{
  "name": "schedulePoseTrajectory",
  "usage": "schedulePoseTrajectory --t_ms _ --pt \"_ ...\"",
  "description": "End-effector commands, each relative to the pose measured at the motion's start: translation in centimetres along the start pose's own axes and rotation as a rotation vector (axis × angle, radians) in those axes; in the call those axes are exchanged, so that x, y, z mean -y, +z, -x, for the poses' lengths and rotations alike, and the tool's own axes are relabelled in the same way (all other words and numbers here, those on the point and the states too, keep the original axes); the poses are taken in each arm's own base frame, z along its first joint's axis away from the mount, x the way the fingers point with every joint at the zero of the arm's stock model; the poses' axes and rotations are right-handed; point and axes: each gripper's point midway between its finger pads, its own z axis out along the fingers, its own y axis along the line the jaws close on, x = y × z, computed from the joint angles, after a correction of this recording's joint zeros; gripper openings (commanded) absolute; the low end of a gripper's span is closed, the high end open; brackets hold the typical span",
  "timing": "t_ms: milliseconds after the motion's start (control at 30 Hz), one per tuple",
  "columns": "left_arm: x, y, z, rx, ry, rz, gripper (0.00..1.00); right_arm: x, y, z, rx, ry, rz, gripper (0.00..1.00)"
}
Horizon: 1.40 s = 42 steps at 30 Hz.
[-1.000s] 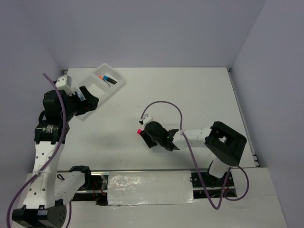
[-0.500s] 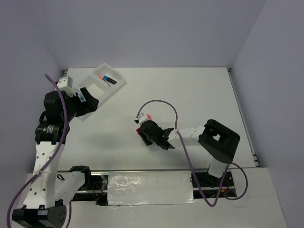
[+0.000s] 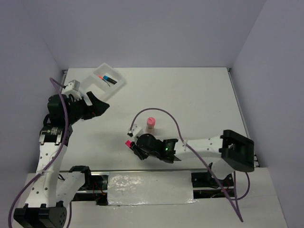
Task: Sort the stationery into containers
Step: Pick up the pen from the center of the board, then place the pen in the storage box.
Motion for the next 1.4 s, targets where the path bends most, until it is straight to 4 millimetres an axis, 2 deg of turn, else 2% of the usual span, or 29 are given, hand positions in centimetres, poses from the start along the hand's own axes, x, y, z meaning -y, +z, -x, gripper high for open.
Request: schedulePoseTrajectory --t_ms 0,33,67,133,233,300,433,600,700,733,800,867,900,1000,1033,1067,1100,1133,1167,1233,1300,1333,1367 --pt "4.5 -0.3 -0.4 -0.021 -0.076 -0.256 0.99 -0.1 -3.7 7.0 0.193 0.108 -0.007 0.16" --pt "5.4 -0.6 -0.8 -0.04 -0.083 -0.314 0.99 -0.3 -4.8 8.8 0.241 0.137 -0.001 0.16" --pt "5.7 -0.8 -1.4 -0.049 -0.102 -0.343 0.99 0.2 -5.2 9.2 0.247 0.147 -0.027 0.16" --pt "7.3 -1.5 -1.3 -0.042 -0.138 -0.428 0.99 0.2 -6.7 11.5 0.303 0.189 -0.03 0.16" --pt "8.4 -2.1 -1.5 -0.035 -0.188 -0.49 0.99 -0.1 -8.6 14.2 0.377 0.214 -0.018 0.17" --pt "9.6 -2.5 -2.5 -0.083 -0.217 -0.549 0.99 -0.3 -9.8 16.1 0.429 0.216 -0.022 0.17" --pt "10.4 -2.3 -3.3 -0.108 -0.222 -0.567 0.95 -0.7 -10.9 17.8 0.467 0.208 -0.039 0.17" --pt "10.8 -1.5 -4.4 -0.145 -0.218 -0.544 0.83 -0.5 -11.8 19.7 0.509 0.201 -0.064 0.17" --pt "11.2 -1.3 -5.0 -0.162 -0.219 -0.556 0.63 -0.5 -12.0 20.3 0.521 0.198 -0.077 0.17" --pt "11.5 -1.3 -5.2 -0.169 -0.222 -0.567 0.52 -0.4 -11.9 20.4 0.521 0.196 -0.08 0.17" --pt "11.6 -1.1 -5.2 -0.167 -0.222 -0.566 0.46 -0.4 -11.9 20.6 0.525 0.193 -0.087 0.17" --pt "11.7 -0.9 -5.1 -0.166 -0.207 -0.564 0.29 -0.7 -11.9 20.8 0.528 0.185 -0.075 0.19" --pt "11.6 -0.5 -4.9 -0.165 -0.197 -0.549 0.17 -0.8 -11.6 20.7 0.521 0.179 -0.07 0.21" --pt "11.0 0.7 -4.2 -0.144 -0.171 -0.503 0.06 -0.7 -11.6 20.4 0.528 0.185 -0.068 0.48" --pt "10.6 1.2 -3.9 -0.13 -0.159 -0.474 0.03 0.0 -12.0 19.9 0.537 0.213 -0.086 0.73" --pt "9.9 1.9 -3.8 -0.12 -0.152 -0.426 0.02 0.5 -12.2 19.7 0.545 0.232 -0.104 0.85" --pt "8.2 3.3 -3.3 -0.097 -0.144 -0.322 0.01 1.7 -12.7 19.0 0.556 0.263 -0.149 0.96" --pt "7.4 4.1 -2.9 -0.081 -0.135 -0.273 0.0 2.3 -13.1 18.7 0.563 0.281 -0.168 1.0" --pt "5.9 5.8 -2.0 -0.053 -0.136 -0.18 0.0 3.2 -13.3 18.1 0.558 0.292 -0.196 1.0" --pt "4.7 7.6 -0.9 -0.032 -0.124 -0.116 0.0 5.0 -14.4 17.1 0.566 0.335 -0.248 1.0" --pt "3.2 10.5 1.1 -0.003 -0.12 -0.036 0.0 6.6 -14.7 15.2 0.541 0.344 -0.298 1.0" --pt "2.7 11.4 2.1 0.011 -0.118 -0.008 0.0 7.1 -15.9 15.2 0.56 0.358 -0.298 1.0" --pt "1.8 13.4 3.7 0.022 -0.122 0.029 0.0 7.8 -16.3 14.5 0.552 0.358 -0.319 1.0"
